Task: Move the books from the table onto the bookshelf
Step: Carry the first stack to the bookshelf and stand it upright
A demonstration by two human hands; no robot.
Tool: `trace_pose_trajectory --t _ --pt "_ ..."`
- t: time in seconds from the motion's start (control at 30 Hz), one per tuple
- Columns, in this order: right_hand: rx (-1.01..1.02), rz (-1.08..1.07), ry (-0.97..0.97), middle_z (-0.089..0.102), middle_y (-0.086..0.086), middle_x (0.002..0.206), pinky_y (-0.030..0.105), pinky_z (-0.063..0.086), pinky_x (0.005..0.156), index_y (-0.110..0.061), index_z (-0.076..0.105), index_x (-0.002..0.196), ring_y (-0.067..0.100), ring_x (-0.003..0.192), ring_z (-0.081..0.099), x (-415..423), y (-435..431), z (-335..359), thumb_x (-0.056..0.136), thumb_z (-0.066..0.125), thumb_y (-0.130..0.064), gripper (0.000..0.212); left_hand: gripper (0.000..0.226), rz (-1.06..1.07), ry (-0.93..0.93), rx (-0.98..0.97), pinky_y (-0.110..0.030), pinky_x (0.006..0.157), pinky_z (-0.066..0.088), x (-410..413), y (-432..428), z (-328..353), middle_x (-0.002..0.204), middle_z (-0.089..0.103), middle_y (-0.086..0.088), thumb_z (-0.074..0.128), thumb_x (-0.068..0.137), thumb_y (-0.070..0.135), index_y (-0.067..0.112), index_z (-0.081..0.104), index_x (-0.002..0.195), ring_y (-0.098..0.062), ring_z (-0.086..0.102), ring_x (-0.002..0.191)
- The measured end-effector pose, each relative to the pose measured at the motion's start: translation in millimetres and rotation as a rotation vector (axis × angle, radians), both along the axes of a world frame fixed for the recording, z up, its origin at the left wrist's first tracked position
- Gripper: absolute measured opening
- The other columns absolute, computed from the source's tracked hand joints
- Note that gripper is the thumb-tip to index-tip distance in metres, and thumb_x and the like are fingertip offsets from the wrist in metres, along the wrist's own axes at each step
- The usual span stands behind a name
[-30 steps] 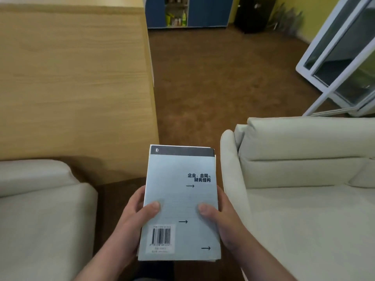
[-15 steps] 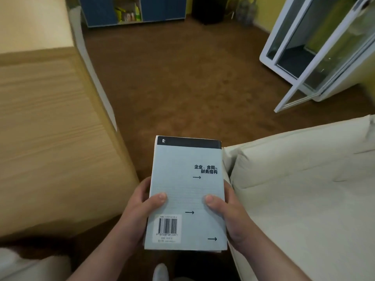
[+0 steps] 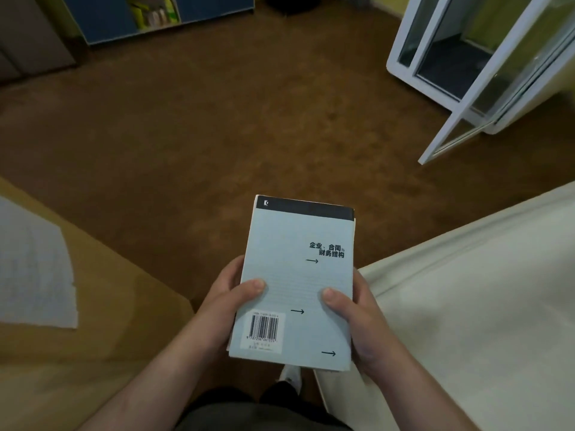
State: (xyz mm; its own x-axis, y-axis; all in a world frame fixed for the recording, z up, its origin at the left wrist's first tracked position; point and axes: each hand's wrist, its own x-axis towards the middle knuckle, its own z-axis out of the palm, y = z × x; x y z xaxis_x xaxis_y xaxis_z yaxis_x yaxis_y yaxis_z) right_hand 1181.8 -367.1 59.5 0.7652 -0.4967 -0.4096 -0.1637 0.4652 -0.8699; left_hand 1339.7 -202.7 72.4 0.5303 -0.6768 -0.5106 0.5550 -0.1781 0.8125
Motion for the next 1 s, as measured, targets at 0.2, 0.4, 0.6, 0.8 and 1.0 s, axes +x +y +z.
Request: trace_pose_trajectory --t 0.2,0.4,0.6,0.8,1.0 --pt "0.039 -0.089 -0.012 0.073 0.009 0.125 0.054 0.06 0.086 -0.022 0.054 0.136 0.036 0.108 0.074 31.7 -58.4 1.6 0.062 0.084 -0.035 0.081 0.084 -0.076 0.055 0.033 -0.04 0.063 0.063 48.4 -77.3 -3.6 0.117 0.074 -0.019 0.079 0.065 0.024 0.018 0.047 0.142 -0.038 0.076 0.091" --pt "0.047 -0.168 0.041 0.072 0.011 0.127 0.06 0.058 0.092 -0.023 0.054 0.138 0.038 0.111 0.073 70.3 -106.4 -6.5 0.054 0.094 -0.042 0.095 0.069 -0.175 0.044 0.029 -0.033 0.058 0.061 97.2 -140.4 -17.6 0.115 0.073 -0.018 0.069 0.069 0.021 0.015 0.052 0.136 -0.028 0.077 0.081" --pt "0.057 -0.217 0.115 0.074 0.007 0.126 0.05 0.06 0.086 -0.025 0.052 0.141 0.033 0.109 0.074 150.3 -145.1 -13.3 0.038 0.099 -0.056 0.118 0.075 -0.251 0.057 0.017 -0.034 0.064 0.062 184.2 -185.9 -35.9 0.114 0.076 -0.014 0.077 0.064 0.029 0.016 0.053 0.134 -0.031 0.077 0.09" --pt "0.096 -0.127 0.18 0.075 0.001 0.124 0.051 0.061 0.088 -0.03 0.049 0.143 0.029 0.109 0.075 276.1 -179.6 -16.2 0.038 0.098 -0.06 0.119 0.076 -0.234 0.132 0.034 -0.036 0.07 0.062 304.6 -203.2 -42.1 0.119 0.076 -0.007 0.077 0.067 0.034 0.027 0.049 0.137 -0.032 0.076 0.1" --pt "0.113 -0.008 0.173 0.075 0.004 0.123 0.04 0.063 0.077 -0.025 0.05 0.142 0.03 0.105 0.076 400.0 -195.7 -12.4 0.052 0.092 -0.041 0.101 0.071 -0.101 0.142 0.027 -0.051 0.086 0.06 409.6 -193.5 -39.2 0.125 0.073 -0.008 0.075 0.072 0.032 0.024 0.05 0.138 -0.036 0.072 0.11"
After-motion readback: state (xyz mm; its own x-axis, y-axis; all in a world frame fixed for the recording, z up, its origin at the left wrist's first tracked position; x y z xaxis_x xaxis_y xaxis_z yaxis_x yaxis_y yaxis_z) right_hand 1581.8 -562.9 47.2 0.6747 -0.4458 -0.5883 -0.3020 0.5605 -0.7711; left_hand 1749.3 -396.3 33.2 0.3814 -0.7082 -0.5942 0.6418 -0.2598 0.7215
